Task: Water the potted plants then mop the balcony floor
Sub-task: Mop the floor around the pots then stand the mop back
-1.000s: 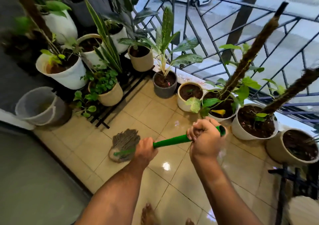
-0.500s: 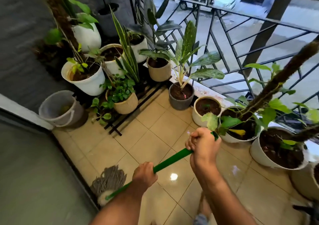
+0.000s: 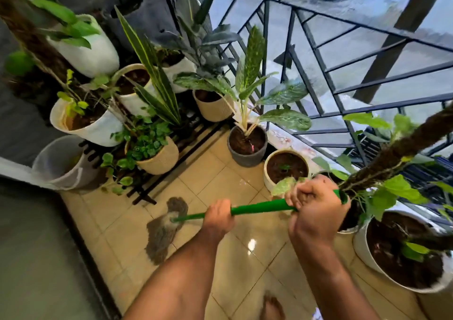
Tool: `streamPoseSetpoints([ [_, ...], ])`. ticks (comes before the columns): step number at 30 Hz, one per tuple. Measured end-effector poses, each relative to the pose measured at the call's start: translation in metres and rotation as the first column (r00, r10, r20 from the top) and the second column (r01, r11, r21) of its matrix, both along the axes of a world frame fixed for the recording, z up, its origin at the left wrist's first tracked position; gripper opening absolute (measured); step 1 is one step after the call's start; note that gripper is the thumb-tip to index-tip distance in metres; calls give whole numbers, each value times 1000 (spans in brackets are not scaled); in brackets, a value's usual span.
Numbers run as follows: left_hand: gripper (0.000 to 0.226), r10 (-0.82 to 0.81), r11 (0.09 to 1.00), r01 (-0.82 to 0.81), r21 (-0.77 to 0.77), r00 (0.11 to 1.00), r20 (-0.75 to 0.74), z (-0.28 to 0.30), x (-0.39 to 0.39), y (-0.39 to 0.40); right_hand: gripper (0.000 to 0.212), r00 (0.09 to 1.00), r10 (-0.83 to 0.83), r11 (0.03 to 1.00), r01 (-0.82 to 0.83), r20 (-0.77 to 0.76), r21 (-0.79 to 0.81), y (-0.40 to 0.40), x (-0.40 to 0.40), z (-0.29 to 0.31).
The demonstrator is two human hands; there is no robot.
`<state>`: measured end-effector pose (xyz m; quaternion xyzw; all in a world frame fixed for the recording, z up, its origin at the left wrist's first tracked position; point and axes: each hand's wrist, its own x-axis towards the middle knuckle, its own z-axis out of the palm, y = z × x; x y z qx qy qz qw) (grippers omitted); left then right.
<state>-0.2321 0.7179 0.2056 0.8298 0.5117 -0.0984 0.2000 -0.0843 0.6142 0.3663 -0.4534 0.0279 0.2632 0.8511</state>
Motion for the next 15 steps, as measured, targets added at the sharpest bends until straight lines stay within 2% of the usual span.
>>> streamPoseSetpoints([
  [1, 35, 25, 998, -23, -62, 999, 28, 5, 20, 7, 26, 1000, -6, 1000, 6, 30, 2, 3, 14, 0],
  [2, 28, 32, 998, -27, -63, 996, 81, 9, 35, 13, 27, 998, -20, 1000, 19, 58, 7, 6, 25, 2],
  [3, 21, -17, 999, 12, 39, 993, 113, 5, 50, 21, 28, 996, -34, 999, 33, 86, 23, 9, 36, 1],
  [4, 19, -66, 997, 61, 45, 991, 120, 3, 68, 29, 31, 992, -44, 998, 39, 120, 46, 12, 44, 1],
  [5, 22, -83, 996, 78, 46, 989, 124, 4, 85, 38, 34, 986, -48, 997, 37, 162, 70, 13, 51, 0],
  [8, 37, -48, 996, 56, -72, 993, 110, -1, 117, 64, 35, 954, -42, 994, 10, 297, 108, 12, 53, -8],
  [12, 38, -131, 989, 138, -55, 984, 120, -10, 137, 76, 33, 892, -56, 997, 29, 449, 65, -3, 36, -36],
  [15, 37, -183, 981, 188, -44, 979, 84, -27, 139, 79, 35, 869, -62, 998, 56, 492, 26, -13, 23, -62],
])
